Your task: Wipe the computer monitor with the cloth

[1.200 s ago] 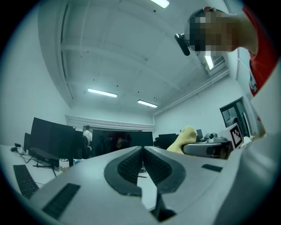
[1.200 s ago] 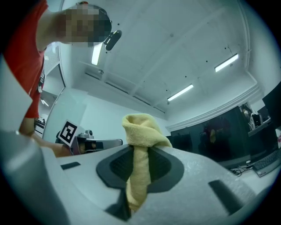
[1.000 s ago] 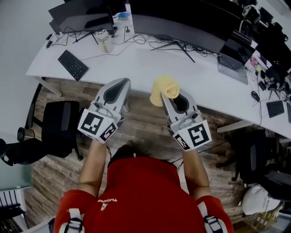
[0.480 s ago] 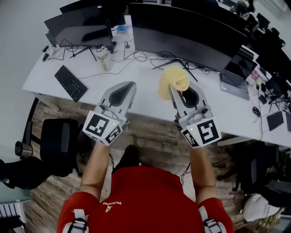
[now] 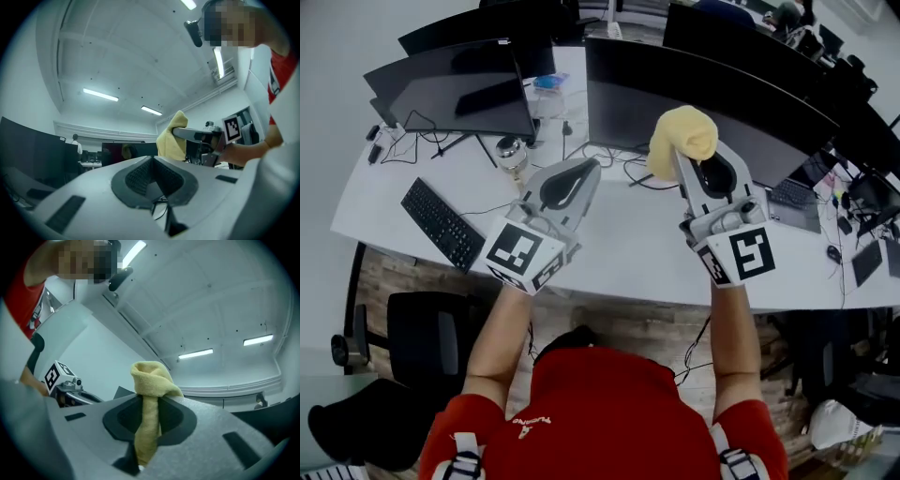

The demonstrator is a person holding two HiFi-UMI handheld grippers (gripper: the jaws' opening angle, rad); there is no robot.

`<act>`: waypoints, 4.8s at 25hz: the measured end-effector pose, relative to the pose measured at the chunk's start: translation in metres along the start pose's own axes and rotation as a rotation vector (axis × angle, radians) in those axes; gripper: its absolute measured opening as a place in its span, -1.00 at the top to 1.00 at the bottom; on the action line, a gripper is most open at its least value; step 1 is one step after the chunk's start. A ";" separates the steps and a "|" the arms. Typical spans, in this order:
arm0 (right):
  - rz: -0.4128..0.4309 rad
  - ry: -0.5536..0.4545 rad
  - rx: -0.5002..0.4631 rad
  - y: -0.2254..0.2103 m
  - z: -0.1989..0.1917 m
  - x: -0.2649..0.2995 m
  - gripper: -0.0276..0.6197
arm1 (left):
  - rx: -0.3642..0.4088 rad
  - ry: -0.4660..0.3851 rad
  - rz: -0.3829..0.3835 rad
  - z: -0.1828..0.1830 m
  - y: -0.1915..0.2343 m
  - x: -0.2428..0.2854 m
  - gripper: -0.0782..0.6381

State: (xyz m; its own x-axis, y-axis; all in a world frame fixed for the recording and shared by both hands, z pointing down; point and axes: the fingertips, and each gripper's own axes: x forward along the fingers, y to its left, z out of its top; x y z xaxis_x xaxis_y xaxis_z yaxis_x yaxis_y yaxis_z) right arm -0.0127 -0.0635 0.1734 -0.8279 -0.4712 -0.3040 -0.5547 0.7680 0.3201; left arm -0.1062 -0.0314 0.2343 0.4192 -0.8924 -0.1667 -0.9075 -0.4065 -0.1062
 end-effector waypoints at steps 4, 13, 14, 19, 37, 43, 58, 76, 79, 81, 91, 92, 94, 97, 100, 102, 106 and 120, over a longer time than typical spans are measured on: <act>-0.027 0.021 -0.072 -0.014 -0.004 0.063 0.72 | -0.014 -0.012 -0.042 -0.005 0.055 0.018 0.75; -0.061 0.098 -0.199 -0.042 -0.016 0.159 0.71 | -0.034 -0.039 -0.102 -0.001 0.135 0.051 0.75; -0.052 0.120 -0.227 -0.045 -0.017 0.167 0.71 | -0.039 -0.045 -0.104 0.000 0.139 0.053 0.75; 0.022 0.282 -0.422 -0.052 -0.027 0.206 0.69 | -0.059 -0.062 -0.099 -0.002 0.162 0.058 0.75; 0.338 0.611 -0.542 -0.030 -0.113 0.286 0.50 | -0.100 -0.074 -0.054 -0.020 0.204 0.062 0.75; 0.368 0.687 -0.545 -0.028 -0.130 0.290 0.42 | -0.114 -0.066 -0.058 -0.030 0.205 0.064 0.75; 0.437 0.730 -0.563 -0.042 -0.130 0.264 0.45 | -0.113 -0.073 -0.080 -0.034 0.182 0.079 0.75; 0.406 0.723 -0.545 -0.155 -0.127 0.140 0.46 | -0.086 -0.024 -0.115 -0.036 0.071 0.149 0.75; 0.398 0.719 -0.540 -0.177 -0.127 0.117 0.46 | -0.087 -0.019 -0.118 -0.038 0.051 0.161 0.75; 0.390 0.716 -0.538 -0.192 -0.126 0.100 0.46 | -0.086 -0.016 -0.122 -0.039 0.036 0.170 0.75; 0.366 0.699 -0.536 -0.262 -0.123 0.024 0.47 | -0.076 0.005 -0.138 -0.046 -0.029 0.212 0.75; 0.365 0.696 -0.536 -0.268 -0.123 0.017 0.47 | -0.074 0.006 -0.139 -0.046 -0.034 0.217 0.75; 0.365 0.693 -0.536 -0.279 -0.122 0.006 0.47 | -0.070 0.010 -0.139 -0.046 -0.043 0.225 0.75; 0.365 0.695 -0.535 -0.294 -0.122 -0.010 0.47 | -0.070 0.025 -0.130 -0.045 -0.056 0.235 0.75; 0.363 0.694 -0.529 -0.309 -0.121 -0.026 0.47 | -0.073 0.046 -0.121 -0.043 -0.067 0.244 0.75; 0.361 0.691 -0.526 -0.319 -0.121 -0.038 0.47 | -0.069 0.039 -0.131 -0.046 -0.075 0.251 0.75; 0.356 0.678 -0.520 -0.338 -0.118 -0.058 0.47 | -0.068 0.027 -0.147 -0.053 -0.088 0.264 0.75; 0.243 0.643 -0.453 -0.403 -0.113 -0.122 0.45 | -0.054 0.057 -0.187 -0.062 -0.121 0.297 0.75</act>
State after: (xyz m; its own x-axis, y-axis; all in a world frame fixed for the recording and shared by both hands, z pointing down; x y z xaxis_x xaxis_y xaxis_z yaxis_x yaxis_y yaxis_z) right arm 0.3024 -0.3649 0.1826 -0.7386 -0.5764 0.3496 -0.2197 0.6961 0.6835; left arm 0.1268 -0.2591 0.2580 0.5795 -0.8096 -0.0931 -0.8149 -0.5744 -0.0771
